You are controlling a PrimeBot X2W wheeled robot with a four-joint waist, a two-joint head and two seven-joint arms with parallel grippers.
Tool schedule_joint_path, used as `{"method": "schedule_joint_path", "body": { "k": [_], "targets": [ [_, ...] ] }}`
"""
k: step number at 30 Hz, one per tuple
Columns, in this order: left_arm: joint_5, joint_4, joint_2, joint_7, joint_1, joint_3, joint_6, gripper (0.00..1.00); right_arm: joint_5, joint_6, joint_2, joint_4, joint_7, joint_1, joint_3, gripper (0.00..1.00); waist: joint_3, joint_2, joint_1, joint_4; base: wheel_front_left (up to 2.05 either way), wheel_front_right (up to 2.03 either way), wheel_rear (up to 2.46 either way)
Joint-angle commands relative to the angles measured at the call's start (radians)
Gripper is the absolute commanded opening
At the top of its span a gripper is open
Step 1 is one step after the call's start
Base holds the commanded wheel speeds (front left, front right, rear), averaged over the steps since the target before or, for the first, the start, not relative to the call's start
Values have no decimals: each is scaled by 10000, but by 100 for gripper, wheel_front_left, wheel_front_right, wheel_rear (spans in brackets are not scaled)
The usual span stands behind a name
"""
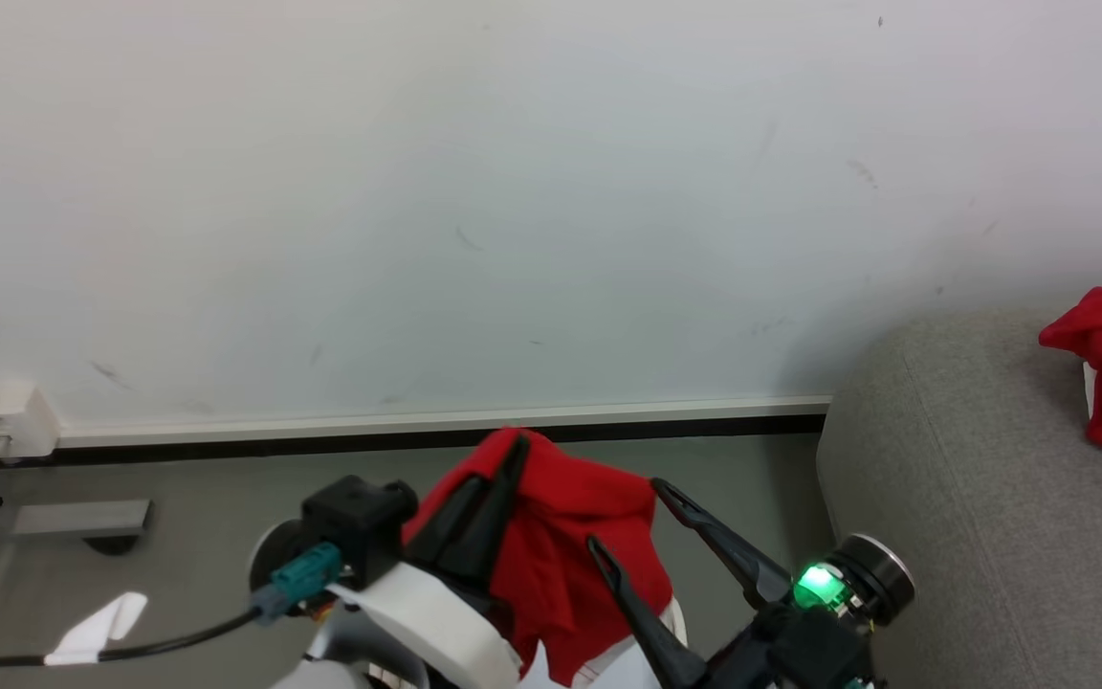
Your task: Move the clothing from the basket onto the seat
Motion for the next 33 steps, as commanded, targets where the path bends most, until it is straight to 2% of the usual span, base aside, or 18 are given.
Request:
{"method": "schedule_joint_path", "body": {
  "k": [1,11,12,13,14,16,17,18,19,27,33],
  "targets": [
    [170,-123,-101,86,3,-144,-51,0,87,-25,-99,164,7,-333,207,100,-9,-1,1,-9,0,0,0],
    [206,-304,-900,444,-287,-1161,-592,0,659,-25,-99,1738,7,-1120,828,100,-40,-1,1,172,0,0,0],
    [198,-253,-935,451,-295,-1207,-628,0,824,-25,-81,1906,9,-1111,841,72,-46,-1,1,198,0,0,0],
    [194,-192,-962,440,-290,-1238,-640,0,1007,-25,-61,2087,9,-1125,871,17,-55,-1,1,225,0,0,0],
    [176,-134,-986,422,-268,-1256,-660,0,1107,-25,-38,2174,7,-1179,905,0,-61,-1,1,249,0,0,0],
    [156,-13,-999,357,-199,-1285,-665,0,1378,-25,-13,2305,7,-1222,839,0,-64,-1,1,287,0,0,0],
    [219,65,-977,313,-181,-1277,-629,9,1485,-25,-16,2340,7,-1226,745,0,-60,-1,1,300,0,0,0],
    [259,147,-980,228,-154,-1270,-623,42,1543,-25,-11,2353,7,-1235,642,0,-52,-1,1,309,0,0,0],
    [275,264,-987,145,-115,-1254,-619,99,1568,-25,-9,2367,7,-1237,542,0,-41,-1,1,312,0,0,0],
    [377,1071,-1186,-446,111,-1392,-749,100,1430,-25,-70,2326,7,-1312,-662,0,158,-1,1,-89,0,0,0],
    [457,1664,-1435,-851,124,-1505,-858,100,1202,-25,-182,2071,7,-1291,-1589,0,443,-1,1,-986,0,0,0]
  ]
}}
